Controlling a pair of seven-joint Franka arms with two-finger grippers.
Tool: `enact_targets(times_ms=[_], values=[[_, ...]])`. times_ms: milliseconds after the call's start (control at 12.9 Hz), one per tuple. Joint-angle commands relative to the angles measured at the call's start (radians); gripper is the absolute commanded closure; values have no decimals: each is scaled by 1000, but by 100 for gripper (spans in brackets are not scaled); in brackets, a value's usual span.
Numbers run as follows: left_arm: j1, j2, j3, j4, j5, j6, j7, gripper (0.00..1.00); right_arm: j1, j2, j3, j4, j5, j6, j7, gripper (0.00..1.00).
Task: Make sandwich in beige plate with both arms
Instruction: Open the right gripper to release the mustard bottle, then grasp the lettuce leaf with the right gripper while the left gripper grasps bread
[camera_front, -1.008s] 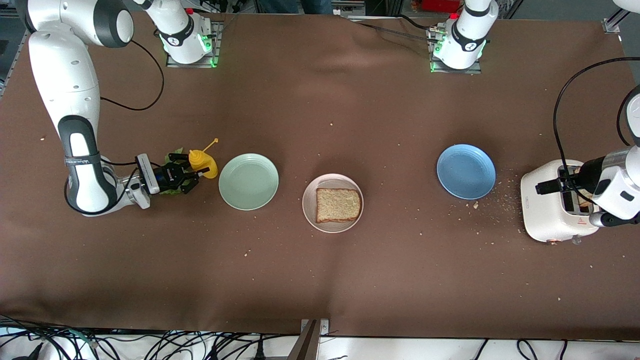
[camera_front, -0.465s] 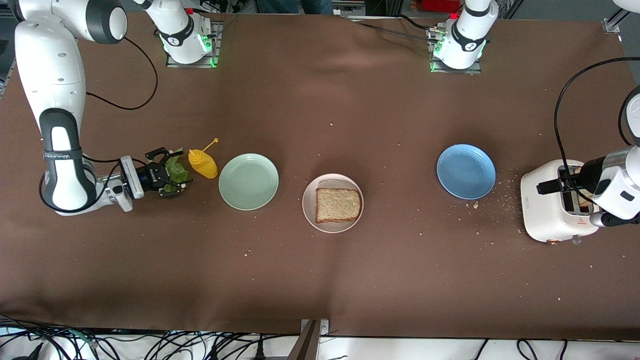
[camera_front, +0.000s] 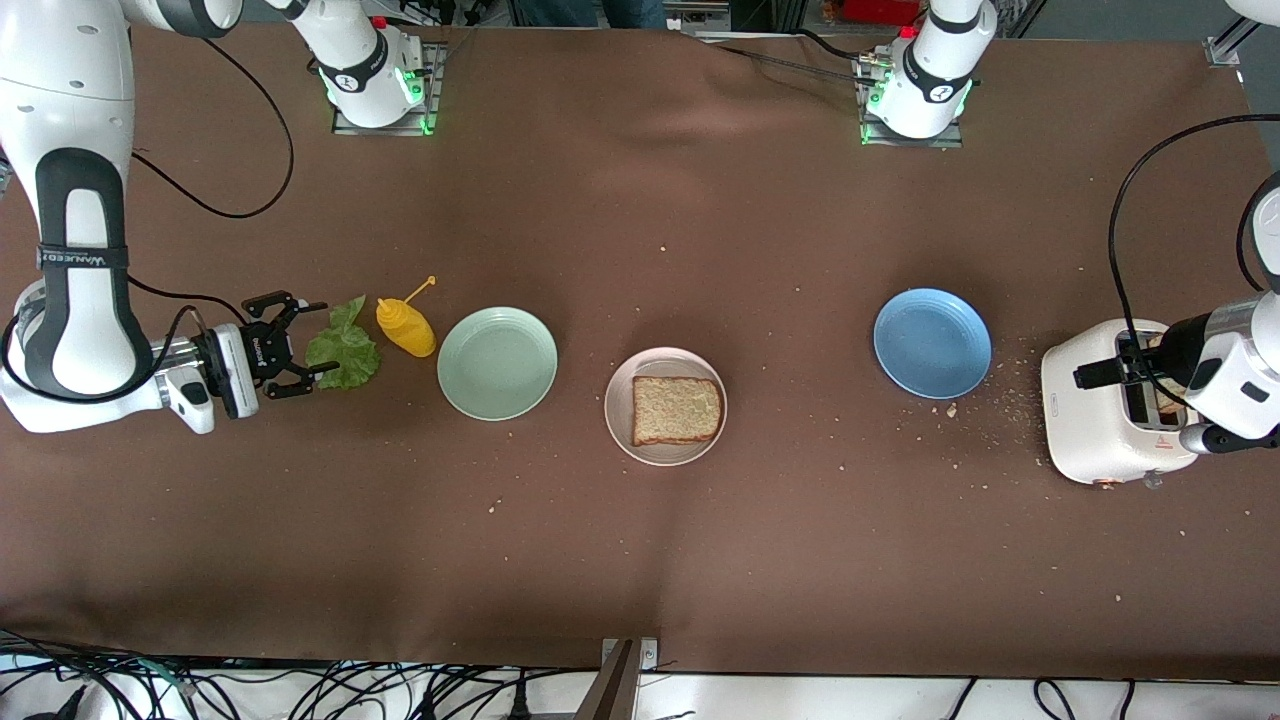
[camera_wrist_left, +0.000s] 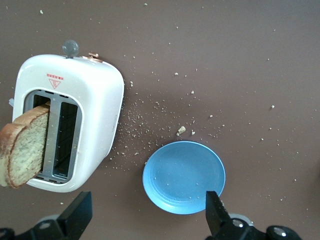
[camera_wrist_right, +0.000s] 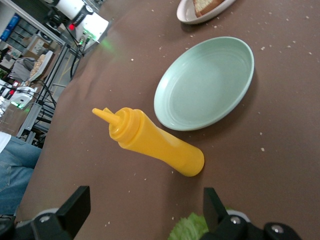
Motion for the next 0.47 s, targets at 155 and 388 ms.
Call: enact_targets(times_ms=[155,388], values=[[45,-7,-4,-6,115,-2,98,0,103,-71,-12,-27,-242,201,349,0],[118,-2,-4,-17,121,25,233,0,131,-72,-12,-85,-354,357,469,0]])
